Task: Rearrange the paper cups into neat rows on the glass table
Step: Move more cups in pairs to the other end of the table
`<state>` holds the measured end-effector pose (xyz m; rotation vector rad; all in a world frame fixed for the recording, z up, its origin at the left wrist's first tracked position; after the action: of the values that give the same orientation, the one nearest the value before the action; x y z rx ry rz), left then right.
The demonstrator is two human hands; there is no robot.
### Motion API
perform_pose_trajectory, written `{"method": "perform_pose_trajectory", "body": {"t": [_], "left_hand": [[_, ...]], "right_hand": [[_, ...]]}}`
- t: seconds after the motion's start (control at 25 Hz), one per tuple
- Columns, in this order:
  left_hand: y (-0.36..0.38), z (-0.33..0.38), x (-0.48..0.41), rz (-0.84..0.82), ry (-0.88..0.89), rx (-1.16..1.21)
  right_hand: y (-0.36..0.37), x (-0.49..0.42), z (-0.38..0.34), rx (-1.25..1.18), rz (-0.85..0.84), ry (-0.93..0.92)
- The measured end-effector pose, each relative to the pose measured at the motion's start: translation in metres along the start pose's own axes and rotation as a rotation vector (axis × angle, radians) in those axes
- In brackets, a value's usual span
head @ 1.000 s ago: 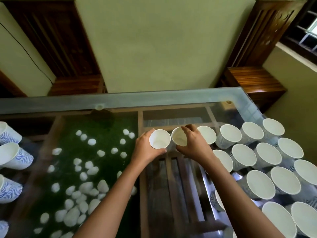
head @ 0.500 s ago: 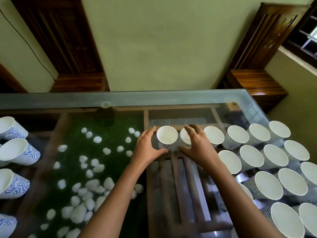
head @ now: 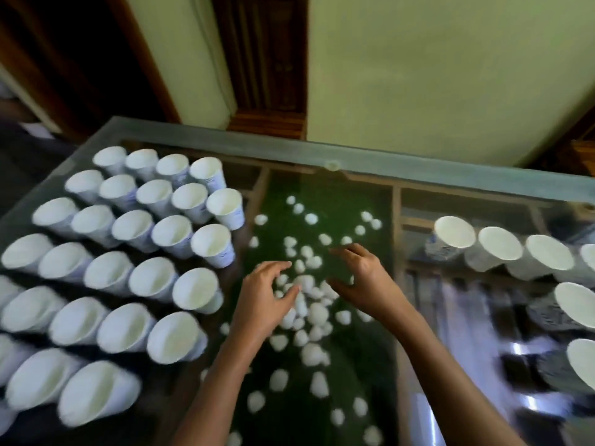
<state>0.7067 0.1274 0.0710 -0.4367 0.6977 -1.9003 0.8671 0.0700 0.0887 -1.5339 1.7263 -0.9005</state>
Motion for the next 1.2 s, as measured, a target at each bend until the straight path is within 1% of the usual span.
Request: {"method": "perform_pose_trajectory", "body": {"t": [0.16,0.24,0.32,0.4,0.52,0.68,0.92,1.08,1.2], "left_hand": [[-0.090,-0.057,0.039,0.154,0.003,-0.150],[-0.115,-0.076,0.053,0.185,-0.003,-0.211],[-0.129,-0.095,0.062,0.149,-0.035,-0.242],[-0.132,-0.111,0.066,0.071,-0.073,-0.261],[-0.127,-0.124,0.067,-0.032,-0.047,-0.289],[-0.122,-0.127,0.061,-0.086,0.069,-0.340],[-0.113,-0.136,0.056,-0.198,0.134,-0.395],[-0.111,-0.140,0.055,-0.237,0.136,-0.390],[-0.110,-0.138,0.055,-0.252,0.140,-0.381]], "right_hand": [[0.059,-0.019,-0.091,-0.067,-0.073,-0.105],[0.082,-0.025,-0.121,-0.053,-0.115,-0.136],[0.101,-0.032,-0.147,-0.042,-0.143,-0.148],[0.115,-0.038,-0.164,-0.014,-0.154,-0.142],[0.129,-0.049,-0.172,0.056,-0.169,-0.134],[0.142,-0.061,-0.170,0.159,-0.254,-0.140],[0.157,-0.072,-0.163,0.128,-0.322,-0.114],[0.158,-0.074,-0.160,0.069,-0.256,-0.093],[0.149,-0.066,-0.156,0.011,-0.162,-0.084]]}}
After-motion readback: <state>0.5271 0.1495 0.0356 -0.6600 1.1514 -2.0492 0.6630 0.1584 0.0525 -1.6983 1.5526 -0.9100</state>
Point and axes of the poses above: each hand's wrist, its own x-axis away from the middle knuckle, its own y-axis out of the palm, z = x × y, the point moved 6 cm from there along -x, towards the middle knuckle, and after that the axes turned 2 degrees about -y, right-handed, at the moved point
